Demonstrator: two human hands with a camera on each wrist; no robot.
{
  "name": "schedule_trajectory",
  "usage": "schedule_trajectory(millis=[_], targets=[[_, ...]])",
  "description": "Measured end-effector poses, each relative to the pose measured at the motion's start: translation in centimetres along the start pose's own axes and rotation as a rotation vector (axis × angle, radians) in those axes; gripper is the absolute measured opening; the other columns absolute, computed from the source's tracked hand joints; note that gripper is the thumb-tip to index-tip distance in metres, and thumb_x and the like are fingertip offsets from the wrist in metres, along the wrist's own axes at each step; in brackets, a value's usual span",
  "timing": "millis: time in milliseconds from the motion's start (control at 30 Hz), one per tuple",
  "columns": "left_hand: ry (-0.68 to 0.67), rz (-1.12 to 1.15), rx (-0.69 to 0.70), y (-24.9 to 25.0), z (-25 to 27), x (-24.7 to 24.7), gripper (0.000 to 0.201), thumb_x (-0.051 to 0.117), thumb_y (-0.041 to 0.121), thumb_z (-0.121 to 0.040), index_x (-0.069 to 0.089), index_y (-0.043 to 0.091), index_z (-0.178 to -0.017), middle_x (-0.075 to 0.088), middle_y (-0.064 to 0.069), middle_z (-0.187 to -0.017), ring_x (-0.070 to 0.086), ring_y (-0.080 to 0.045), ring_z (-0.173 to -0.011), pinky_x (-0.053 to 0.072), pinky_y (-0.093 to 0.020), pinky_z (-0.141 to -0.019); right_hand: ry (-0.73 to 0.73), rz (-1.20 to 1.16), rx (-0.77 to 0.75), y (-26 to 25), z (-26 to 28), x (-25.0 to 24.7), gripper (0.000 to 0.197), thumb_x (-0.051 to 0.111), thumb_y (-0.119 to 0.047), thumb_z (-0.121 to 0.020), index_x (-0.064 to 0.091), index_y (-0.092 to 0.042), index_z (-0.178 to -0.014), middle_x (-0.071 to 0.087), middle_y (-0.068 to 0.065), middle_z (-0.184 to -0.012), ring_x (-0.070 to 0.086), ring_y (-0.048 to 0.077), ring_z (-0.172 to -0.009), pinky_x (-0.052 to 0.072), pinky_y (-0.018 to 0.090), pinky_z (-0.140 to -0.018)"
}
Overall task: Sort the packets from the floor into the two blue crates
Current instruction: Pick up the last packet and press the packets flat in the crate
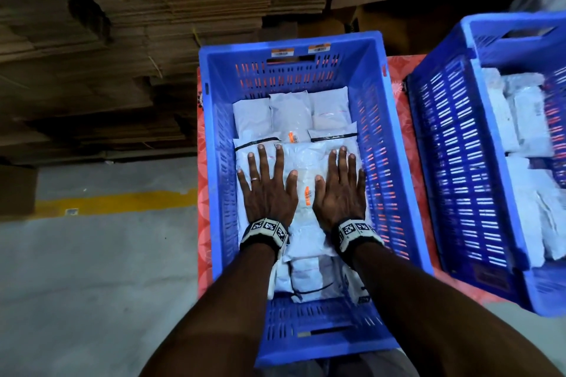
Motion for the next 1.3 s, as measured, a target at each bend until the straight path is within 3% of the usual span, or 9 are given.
schedule_trajectory(millis=[567,767,900,1000,1167,1300], targets=[[0.009,-0.008,0.005,0.2,0.0,0.7,0.06,0.019,0.054,-0.103,0.011,0.03,-0.158,0.007,-0.006,-0.165,0.008,-0.028,-0.152,0.008,-0.057,-0.119,0.028,-0.018,0.006,0.4,0.0,0.6,0.063,0.021,-0.042,-0.099,0.013,-0.017,-0.156,0.006,0.004,-0.165,0.008,0.022,-0.151,0.01,0.049,-0.121],[-0.014,0.024,-0.017,0.1,-0.5,-0.8,0.061,0.022,0.056,-0.101,0.019,0.032,-0.157,0.021,-0.005,-0.163,0.023,-0.028,-0.149,0.014,-0.057,-0.118,-0.025,-0.137,-0.007,0.3,-0.3,-0.3,0.065,0.02,-0.045,-0.098,0.012,-0.017,-0.157,0.006,0.003,-0.165,0.008,0.022,-0.151,0.011,0.046,-0.121],[0.049,0.056,-0.038,0.4,-0.2,-3.3,0.054,0.028,0.046,-0.102,0.03,0.031,-0.154,0.032,-0.006,-0.159,0.029,-0.028,-0.146,0.015,-0.056,-0.118,0.056,-0.228,-0.003,0.9,-0.4,-2.4,0.061,0.023,-0.034,-0.099,0.025,-0.007,-0.153,0.024,0.013,-0.16,0.024,0.029,-0.147,0.017,0.04,-0.121],[0.044,0.08,-0.038,1.2,0.9,-4.2,0.056,0.028,0.045,-0.102,0.029,0.028,-0.155,0.03,-0.006,-0.16,0.027,-0.026,-0.148,0.015,-0.055,-0.119,0.086,-0.261,0.016,1.2,0.1,-2.9,0.058,0.027,-0.025,-0.097,0.03,-0.003,-0.151,0.031,0.016,-0.156,0.03,0.03,-0.144,0.014,0.035,-0.121],[-0.026,0.046,0.011,2.2,2.5,-3.1,0.07,0.03,0.06,-0.096,0.022,0.026,-0.157,0.017,-0.004,-0.164,0.014,-0.025,-0.151,0.006,-0.055,-0.12,0.012,-0.196,0.082,1.6,0.9,-2.4,0.068,0.039,-0.011,-0.092,0.013,-0.004,-0.155,0.015,0.013,-0.162,0.013,0.025,-0.15,-0.014,0.023,-0.114],[-0.06,0.028,0.036,2.0,2.7,-1.6,0.075,0.033,0.063,-0.092,0.018,0.029,-0.157,0.013,-0.003,-0.165,0.011,-0.026,-0.152,0.008,-0.058,-0.119,-0.056,-0.21,0.105,1.9,0.9,-1.9,0.073,0.039,-0.008,-0.088,0.011,-0.009,-0.155,0.013,0.01,-0.163,0.011,0.022,-0.151,-0.002,0.028,-0.119]])
Point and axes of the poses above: each hand's wrist, its own z-axis away from the middle knuckle, its own x-axis out of the palm, y = z × x, the point moved 8 cm from there along -z, towards the middle knuckle
